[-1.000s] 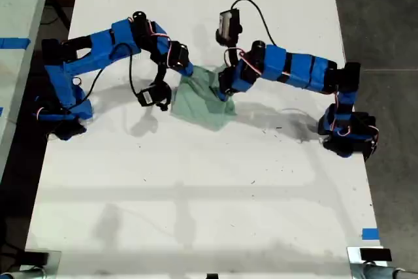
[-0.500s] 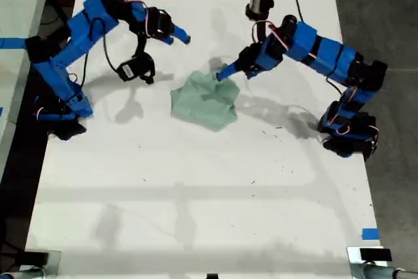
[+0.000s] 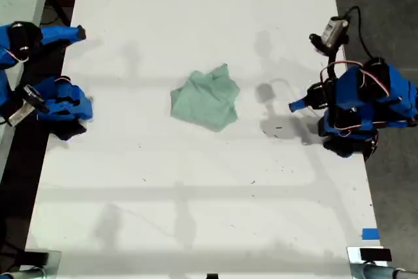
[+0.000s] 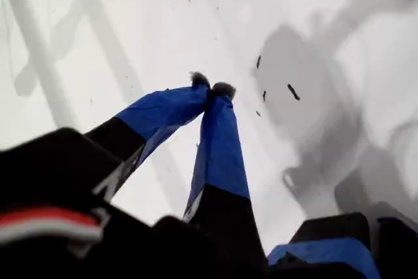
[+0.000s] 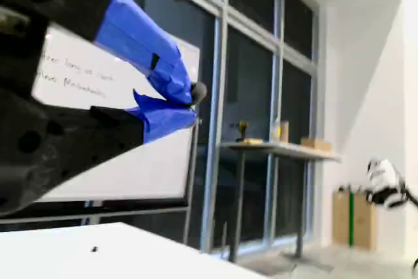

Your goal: Fold t shirt

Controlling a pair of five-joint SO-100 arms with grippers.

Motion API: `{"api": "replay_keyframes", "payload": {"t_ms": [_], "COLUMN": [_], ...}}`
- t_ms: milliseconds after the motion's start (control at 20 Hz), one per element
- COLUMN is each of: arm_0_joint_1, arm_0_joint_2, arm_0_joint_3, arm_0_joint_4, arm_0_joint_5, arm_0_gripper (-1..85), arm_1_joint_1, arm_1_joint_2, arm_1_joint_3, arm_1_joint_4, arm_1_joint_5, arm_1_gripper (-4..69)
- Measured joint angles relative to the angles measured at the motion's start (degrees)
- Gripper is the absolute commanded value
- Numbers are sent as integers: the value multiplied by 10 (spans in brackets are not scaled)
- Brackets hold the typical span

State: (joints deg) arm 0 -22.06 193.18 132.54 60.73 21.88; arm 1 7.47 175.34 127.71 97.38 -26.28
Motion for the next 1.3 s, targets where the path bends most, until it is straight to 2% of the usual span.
{"api": "replay_keyframes", "payload": {"t_ms": [100, 150, 200, 250, 300, 400, 500, 550, 600, 700, 850, 900, 1300], "arm_0_joint_1": [79, 106, 118, 109, 113, 85, 101, 110, 120, 160, 201, 208, 234], "arm_0_joint_2": [94, 104, 98, 108, 117, 117, 120, 121, 121, 121, 121, 121, 121], "arm_0_joint_3": [269, 399, 491, 519, 534, 538, 538, 538, 538, 538, 538, 538, 538], "arm_0_joint_4": [-108, -179, -217, -221, -189, -70, -39, -33, -32, -30, -30, -30, -30], "arm_0_joint_5": [-25, -33, -54, -62, -60, -59, -27, 4, 43, 74, 79, 79, 79], "arm_0_gripper": [3, 3, 4, 4, 14, 30, 35, 35, 34, 33, 33, 33, 33], "arm_1_joint_1": [-101, -121, -128, -138, -142, -131, -120, -124, -140, -166, -180, -181, -181], "arm_1_joint_2": [141, 200, 226, 241, 247, 248, 249, 249, 249, 249, 249, 249, 249], "arm_1_joint_3": [168, 253, 329, 383, 427, 461, 463, 463, 463, 464, 465, 465, 467], "arm_1_joint_4": [-66, -76, -98, -129, -138, -156, -161, -163, -163, -163, -166, -166, -171], "arm_1_joint_5": [36, 59, 61, 54, 48, 7, -123, -160, -150, -106, -219, -231, -240], "arm_1_gripper": [27, 35, 35, 35, 36, 38, 38, 38, 37, 33, 32, 32, 31]}}
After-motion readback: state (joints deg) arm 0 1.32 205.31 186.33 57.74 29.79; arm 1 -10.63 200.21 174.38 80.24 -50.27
